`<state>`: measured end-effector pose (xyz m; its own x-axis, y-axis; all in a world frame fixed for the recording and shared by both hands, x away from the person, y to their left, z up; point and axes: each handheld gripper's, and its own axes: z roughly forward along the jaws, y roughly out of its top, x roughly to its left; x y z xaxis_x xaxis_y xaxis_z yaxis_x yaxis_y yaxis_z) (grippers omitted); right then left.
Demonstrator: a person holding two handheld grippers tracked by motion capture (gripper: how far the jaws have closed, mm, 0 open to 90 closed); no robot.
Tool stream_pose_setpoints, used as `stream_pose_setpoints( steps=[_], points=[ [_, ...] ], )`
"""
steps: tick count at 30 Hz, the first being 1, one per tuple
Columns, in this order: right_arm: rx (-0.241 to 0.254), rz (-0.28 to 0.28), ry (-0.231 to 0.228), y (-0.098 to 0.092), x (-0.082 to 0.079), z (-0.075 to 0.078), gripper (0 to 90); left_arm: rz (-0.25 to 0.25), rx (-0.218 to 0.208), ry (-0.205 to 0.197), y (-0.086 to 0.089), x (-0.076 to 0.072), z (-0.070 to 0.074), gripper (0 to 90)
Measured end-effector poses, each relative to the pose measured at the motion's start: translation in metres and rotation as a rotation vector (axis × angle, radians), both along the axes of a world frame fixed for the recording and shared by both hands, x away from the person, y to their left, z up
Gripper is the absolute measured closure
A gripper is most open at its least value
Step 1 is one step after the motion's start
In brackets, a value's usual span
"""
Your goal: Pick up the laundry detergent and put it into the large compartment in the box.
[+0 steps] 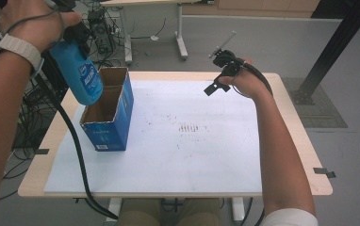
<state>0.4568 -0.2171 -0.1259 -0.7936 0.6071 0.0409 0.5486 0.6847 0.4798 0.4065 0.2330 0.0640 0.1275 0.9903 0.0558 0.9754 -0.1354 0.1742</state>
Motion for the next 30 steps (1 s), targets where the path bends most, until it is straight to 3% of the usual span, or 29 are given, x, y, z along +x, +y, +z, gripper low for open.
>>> stream_pose_setpoints(
  steps=[30],
  points=[
    [0.005, 0.001, -0.003, -0.001, 0.0, 0.0, 9.8, 0.022, -0.005, -0.012, -0.001, 0.011, -0.035, 38.1]
  ],
)
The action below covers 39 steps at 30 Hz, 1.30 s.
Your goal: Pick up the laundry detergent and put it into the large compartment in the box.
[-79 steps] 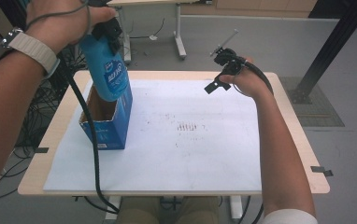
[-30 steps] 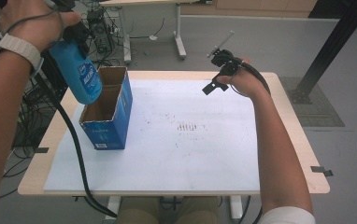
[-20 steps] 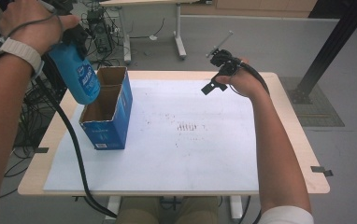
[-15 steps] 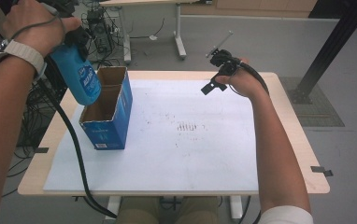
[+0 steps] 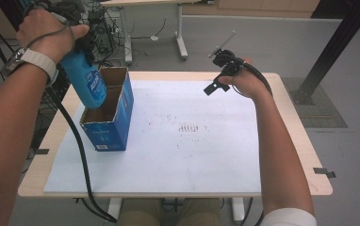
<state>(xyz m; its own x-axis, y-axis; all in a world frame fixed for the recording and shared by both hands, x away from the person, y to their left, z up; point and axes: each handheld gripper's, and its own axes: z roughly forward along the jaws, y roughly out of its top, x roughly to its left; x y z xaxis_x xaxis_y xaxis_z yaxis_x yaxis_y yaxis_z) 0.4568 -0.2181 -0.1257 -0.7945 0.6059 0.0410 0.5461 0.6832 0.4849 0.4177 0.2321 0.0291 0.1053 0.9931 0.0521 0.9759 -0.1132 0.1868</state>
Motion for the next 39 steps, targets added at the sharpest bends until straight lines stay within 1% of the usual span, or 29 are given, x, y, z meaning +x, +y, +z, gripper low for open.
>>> stream_pose_setpoints(
  steps=[6, 10, 11, 17, 21, 29, 30, 32, 34, 35, 37, 39],
  points=[
    [0.0, -0.004, 0.0, -0.001, 0.0, 0.0, 9.8, -0.002, -0.01, 0.001, 0.001, 0.002, -0.008, 38.1],
    [-0.002, 0.002, -0.001, 0.0, 0.0, 0.0, 9.8, -0.002, -0.005, -0.003, 0.001, 0.003, -0.014, 38.1],
    [-0.002, 0.0, -0.002, 0.0, 0.0, -0.001, 9.8, -0.002, -0.003, 0.004, 0.0, 0.004, -0.015, 38.1],
    [0.0, -0.005, 0.003, -0.001, 0.0, -0.002, 9.8, -0.006, -0.007, 0.009, 0.001, 0.007, -0.026, 38.1],
    [0.002, -0.007, 0.001, -0.003, 0.0, -0.002, 9.8, -0.013, -0.001, 0.014, -0.002, 0.01, -0.031, 38.1],
    [0.002, -0.013, 0.005, -0.005, 0.0, -0.003, 9.8, -0.023, -0.013, 0.022, -0.003, 0.015, -0.044, 38.1],
    [0.003, -0.013, 0.008, -0.005, 0.0, -0.004, 9.8, -0.022, -0.012, 0.019, -0.003, 0.015, -0.045, 38.0],
    [0.003, -0.014, 0.006, -0.005, 0.0, -0.004, 9.8, -0.025, -0.011, 0.032, -0.004, 0.017, -0.048, 38.1],
    [0.002, -0.02, 0.006, -0.005, 0.0, -0.004, 9.8, -0.024, -0.007, 0.023, -0.005, 0.017, -0.049, 38.0],
    [0.002, -0.021, 0.005, -0.005, 0.0, -0.004, 9.8, -0.026, -0.005, 0.032, -0.005, 0.018, -0.05, 38.1],
    [0.004, -0.019, 0.003, -0.005, 0.0, -0.004, 9.8, -0.028, -0.007, 0.026, -0.005, 0.018, -0.052, 38.1],
    [0.003, -0.017, 0.002, -0.005, 0.0, -0.004, 9.8, -0.026, -0.007, 0.032, -0.005, 0.019, -0.054, 38.0]
  ],
)
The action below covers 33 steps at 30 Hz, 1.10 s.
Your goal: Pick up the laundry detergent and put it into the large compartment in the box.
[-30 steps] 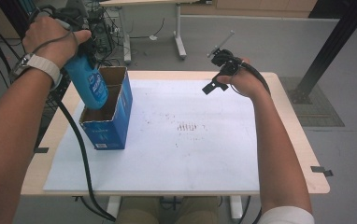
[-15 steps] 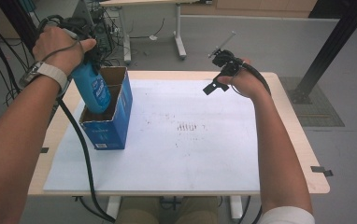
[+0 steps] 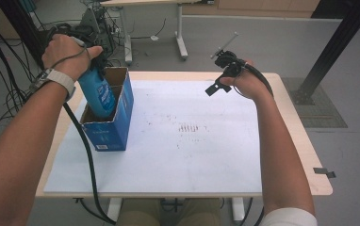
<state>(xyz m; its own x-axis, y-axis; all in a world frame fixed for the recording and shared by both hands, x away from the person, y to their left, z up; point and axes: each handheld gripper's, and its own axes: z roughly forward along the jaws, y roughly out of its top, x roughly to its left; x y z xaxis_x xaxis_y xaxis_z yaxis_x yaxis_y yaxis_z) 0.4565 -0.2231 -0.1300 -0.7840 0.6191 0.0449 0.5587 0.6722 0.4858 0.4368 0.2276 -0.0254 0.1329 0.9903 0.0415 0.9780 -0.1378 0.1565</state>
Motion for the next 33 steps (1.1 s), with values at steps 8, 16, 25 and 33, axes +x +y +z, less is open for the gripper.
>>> stream_pose_setpoints(
  steps=[8, 16, 25, 33],
  points=[
    [-0.001, 0.002, 0.005, 0.001, 0.001, -0.001, 9.8, -0.004, 0.008, 0.007, -0.002, 0.002, -0.013, 38.0],
    [-0.003, 0.002, 0.001, 0.001, 0.0, -0.001, 9.8, -0.014, 0.007, 0.02, -0.003, 0.006, -0.029, 38.0],
    [-0.005, 0.0, -0.001, 0.002, -0.001, -0.001, 9.8, -0.025, 0.016, 0.011, -0.007, 0.006, -0.047, 38.0],
    [-0.007, -0.004, 0.0, 0.002, -0.001, -0.003, 9.8, -0.017, 0.014, 0.01, -0.006, 0.006, -0.058, 38.0]
  ],
)
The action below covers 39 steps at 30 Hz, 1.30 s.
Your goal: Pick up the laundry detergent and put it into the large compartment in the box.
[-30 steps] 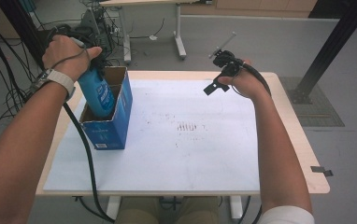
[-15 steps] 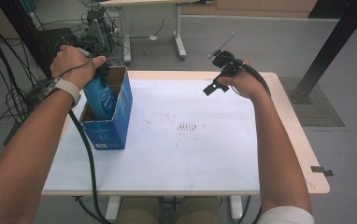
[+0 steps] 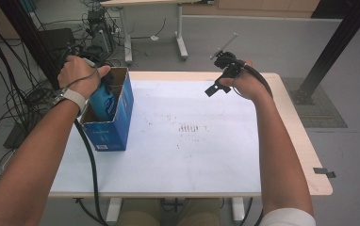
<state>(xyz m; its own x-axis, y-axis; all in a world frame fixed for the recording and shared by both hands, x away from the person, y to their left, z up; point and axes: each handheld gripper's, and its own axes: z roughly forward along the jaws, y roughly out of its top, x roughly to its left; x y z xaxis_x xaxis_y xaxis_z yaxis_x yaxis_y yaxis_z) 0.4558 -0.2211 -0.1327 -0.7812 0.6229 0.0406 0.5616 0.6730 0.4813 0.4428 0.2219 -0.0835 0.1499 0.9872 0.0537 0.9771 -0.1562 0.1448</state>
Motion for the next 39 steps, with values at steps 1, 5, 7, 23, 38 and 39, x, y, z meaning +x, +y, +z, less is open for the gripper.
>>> stream_pose_setpoints(
  steps=[1, 5, 7, 23, 38, 39],
  points=[
    [0.001, -0.001, 0.002, 0.0, 0.0, -0.001, 9.8, 0.0, 0.0, -0.003, 0.0, 0.0, -0.001, 38.0],
    [0.002, -0.001, 0.004, 0.0, 0.001, -0.002, 9.9, 0.005, 0.001, -0.005, -0.001, -0.001, -0.007, 38.0],
    [0.002, -0.001, 0.006, 0.0, 0.001, -0.003, 9.8, 0.001, 0.0, 0.001, 0.0, 0.001, -0.011, 38.0],
    [0.002, -0.009, 0.01, -0.002, 0.001, -0.003, 9.8, -0.01, 0.005, 0.011, -0.002, 0.004, -0.032, 38.0],
    [-0.003, -0.009, 0.017, 0.0, 0.003, -0.005, 9.8, -0.015, 0.01, 0.017, -0.002, 0.005, -0.046, 38.0],
    [-0.002, -0.01, 0.019, 0.0, 0.003, -0.005, 9.8, -0.015, 0.009, 0.02, -0.002, 0.006, -0.047, 37.9]
  ],
)
